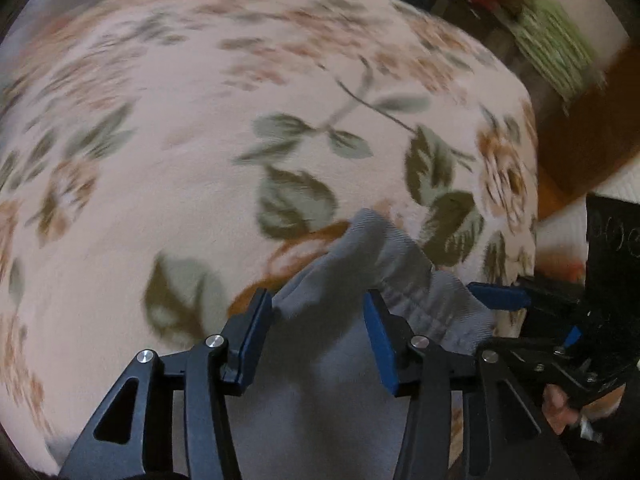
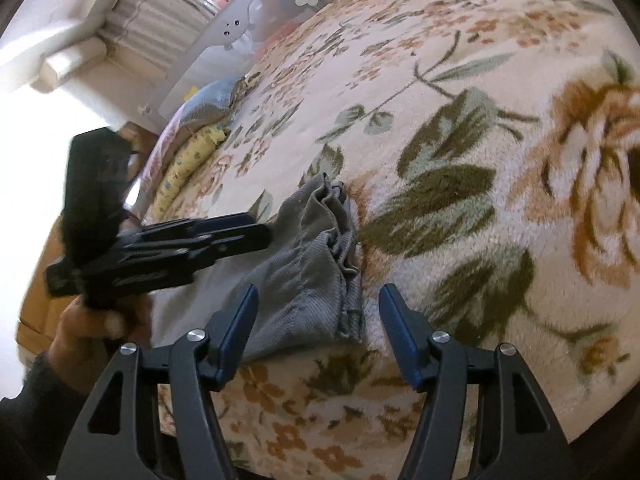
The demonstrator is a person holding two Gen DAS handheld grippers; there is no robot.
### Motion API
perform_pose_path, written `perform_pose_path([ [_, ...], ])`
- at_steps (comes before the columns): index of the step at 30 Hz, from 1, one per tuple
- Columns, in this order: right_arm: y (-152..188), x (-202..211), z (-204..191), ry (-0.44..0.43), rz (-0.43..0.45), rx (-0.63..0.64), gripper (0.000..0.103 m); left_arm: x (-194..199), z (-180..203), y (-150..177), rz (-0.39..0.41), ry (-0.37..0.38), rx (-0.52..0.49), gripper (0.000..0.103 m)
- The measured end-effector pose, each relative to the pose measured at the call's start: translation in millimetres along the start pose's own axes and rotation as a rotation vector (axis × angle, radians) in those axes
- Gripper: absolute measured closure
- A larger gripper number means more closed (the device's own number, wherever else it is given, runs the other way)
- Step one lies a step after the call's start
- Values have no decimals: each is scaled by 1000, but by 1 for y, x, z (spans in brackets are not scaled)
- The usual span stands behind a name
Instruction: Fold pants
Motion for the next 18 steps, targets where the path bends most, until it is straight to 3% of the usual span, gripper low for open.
perform_pose_path([
  [3, 4, 1, 2, -36, -9, -25, 39, -18, 5, -6, -95, 25, -124, 49],
  [6, 7, 1, 9, -85, -5, -88, 39, -29, 2, -10, -163, 78, -161, 41],
  [10, 7, -2, 18, -175, 24, -195, 40, -33, -1, -11, -174, 122, -148, 41],
  [12, 7, -5, 17, -172, 24, -193, 51, -33, -2, -11, -157, 123, -140, 41],
  [15, 7, -11, 14, -163, 16, -193, 62, -30, -2, -8, -133, 131, -118, 47],
  [18, 7, -17, 9, -132, 12, -164, 74, -26, 5, -6, -122, 153, -129, 66],
])
Point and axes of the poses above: each gripper's, at about its wrist camera, not at the fingertips, and x roughly against the way its jaws point, z to its right, y to its underside, the point moved 8 cm from there along -x, roughly the way its jaws point, and after that the axes turned 3 degrees about z, right-handed, at the moved point
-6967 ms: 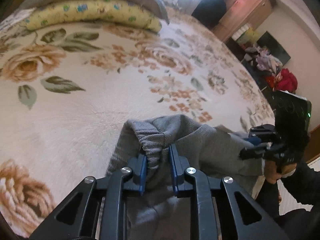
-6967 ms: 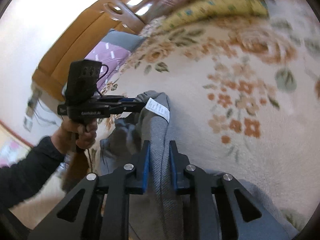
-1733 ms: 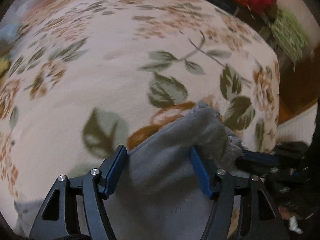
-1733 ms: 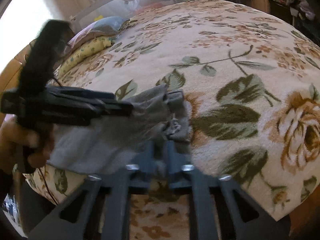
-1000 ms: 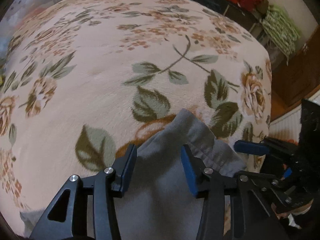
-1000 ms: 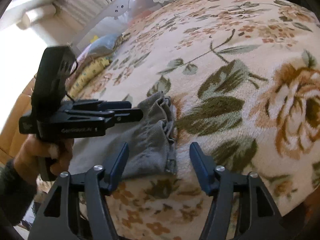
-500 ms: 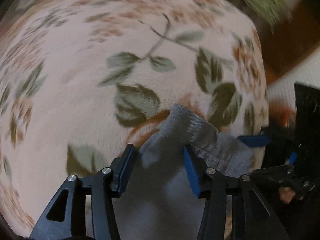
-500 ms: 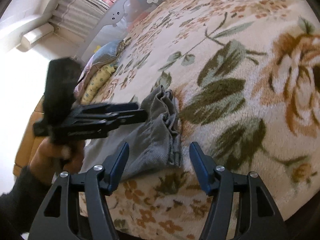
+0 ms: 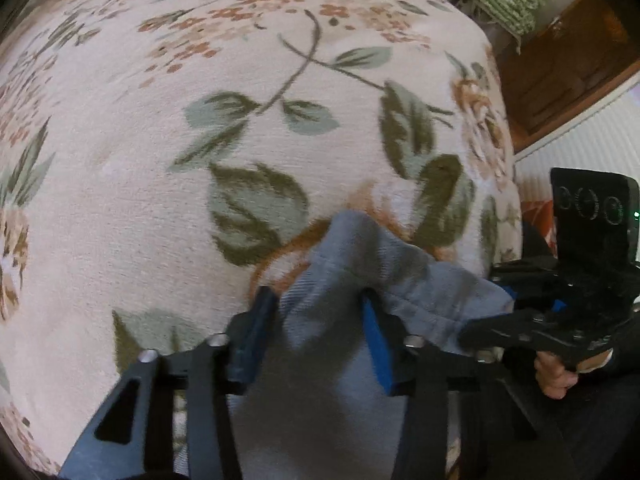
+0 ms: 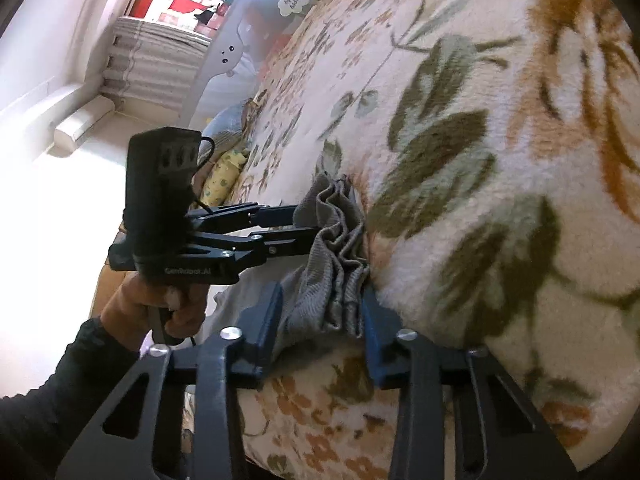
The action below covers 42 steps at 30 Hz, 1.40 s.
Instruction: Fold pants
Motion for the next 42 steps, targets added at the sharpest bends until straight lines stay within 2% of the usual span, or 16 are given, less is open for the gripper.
perform_pose_path([
  [5, -1, 0, -7, 15, 10, 13, 82, 3, 1, 2, 22, 35, 26, 83],
  [8, -2, 6, -18, 21, 19, 50, 83, 12, 0, 4, 60, 68, 55, 87],
  [14, -7, 12, -49, -2, 34, 137, 83, 38, 2, 10, 147, 100, 91, 87],
  [21, -5, 13, -96, -37, 31, 270, 83, 74, 6, 18, 292, 147, 171, 88],
  [30, 17, -3, -151, -110, -32, 408, 83, 121, -14, 56, 474, 192, 308, 88],
  [42, 56, -52, -186, -143, -153, 484, 83, 130, -49, 118, 564, 208, 477, 91],
])
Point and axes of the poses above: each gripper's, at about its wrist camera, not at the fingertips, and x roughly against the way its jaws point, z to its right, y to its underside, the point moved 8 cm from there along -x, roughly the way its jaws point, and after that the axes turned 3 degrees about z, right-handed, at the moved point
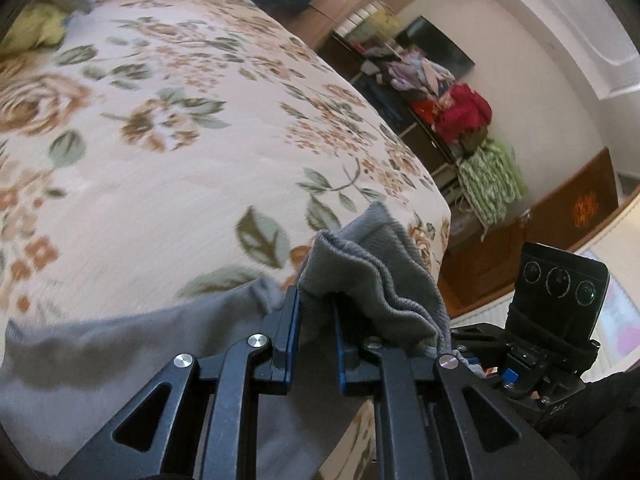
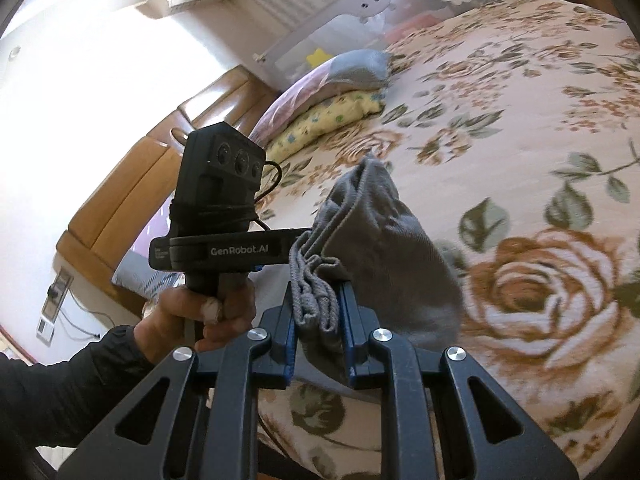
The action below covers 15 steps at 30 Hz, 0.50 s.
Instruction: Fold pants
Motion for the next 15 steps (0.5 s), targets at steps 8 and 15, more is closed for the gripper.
perform_pose_path([
  [8, 16, -33, -14, -21, -70, 24, 83, 20, -37, 25, 30, -38, 115, 91],
  [15, 32, -58, -15, -32, -143, 13, 80, 43, -61, 47, 39, -137, 181, 90],
])
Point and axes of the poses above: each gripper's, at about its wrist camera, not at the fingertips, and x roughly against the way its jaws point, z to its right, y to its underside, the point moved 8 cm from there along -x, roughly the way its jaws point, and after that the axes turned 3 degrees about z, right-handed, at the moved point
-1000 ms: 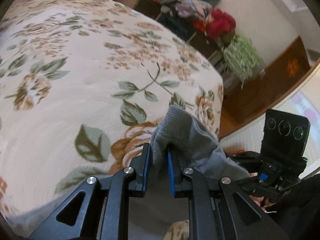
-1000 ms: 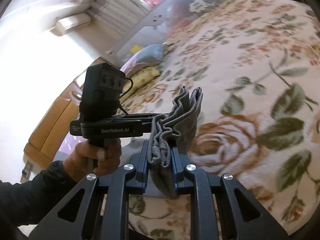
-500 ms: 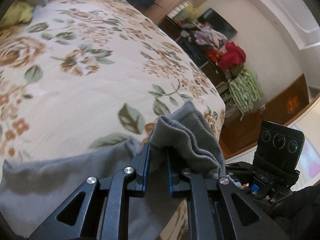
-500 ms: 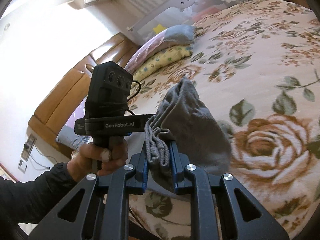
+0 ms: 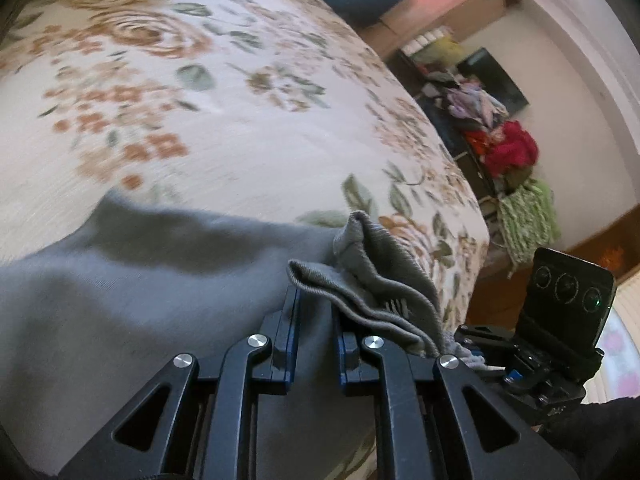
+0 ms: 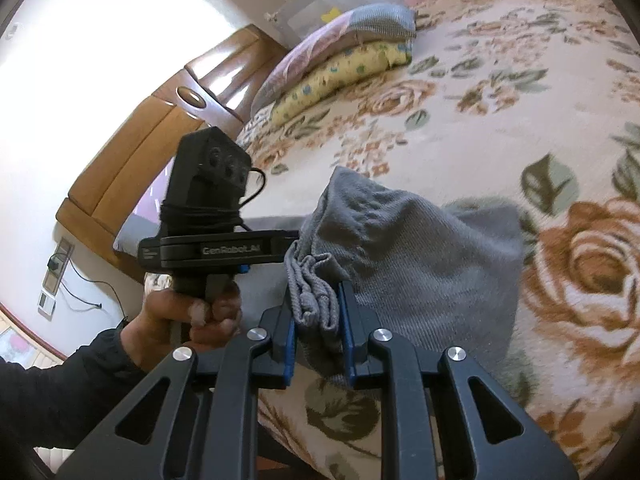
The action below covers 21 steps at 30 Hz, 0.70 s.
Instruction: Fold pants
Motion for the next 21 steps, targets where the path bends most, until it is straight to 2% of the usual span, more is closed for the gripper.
perform_pose_path([
  [4, 5, -9, 3, 9, -20, -15, 74, 11, -12, 5, 15, -38, 48, 88],
  [9, 7, -7, -2, 1, -17, -16, 59, 27, -18, 11, 59, -64, 105, 86],
  [12, 2, 1, -5, -15, 6, -20, 58, 34, -14, 16, 79, -87, 103, 86],
  [15, -4, 9, -3, -6, 37, -19, 58, 40, -3, 19, 101, -76, 106, 82],
  [21, -16, 16, 20, 104, 57, -6, 59, 48, 20, 22, 135, -52, 101, 79],
])
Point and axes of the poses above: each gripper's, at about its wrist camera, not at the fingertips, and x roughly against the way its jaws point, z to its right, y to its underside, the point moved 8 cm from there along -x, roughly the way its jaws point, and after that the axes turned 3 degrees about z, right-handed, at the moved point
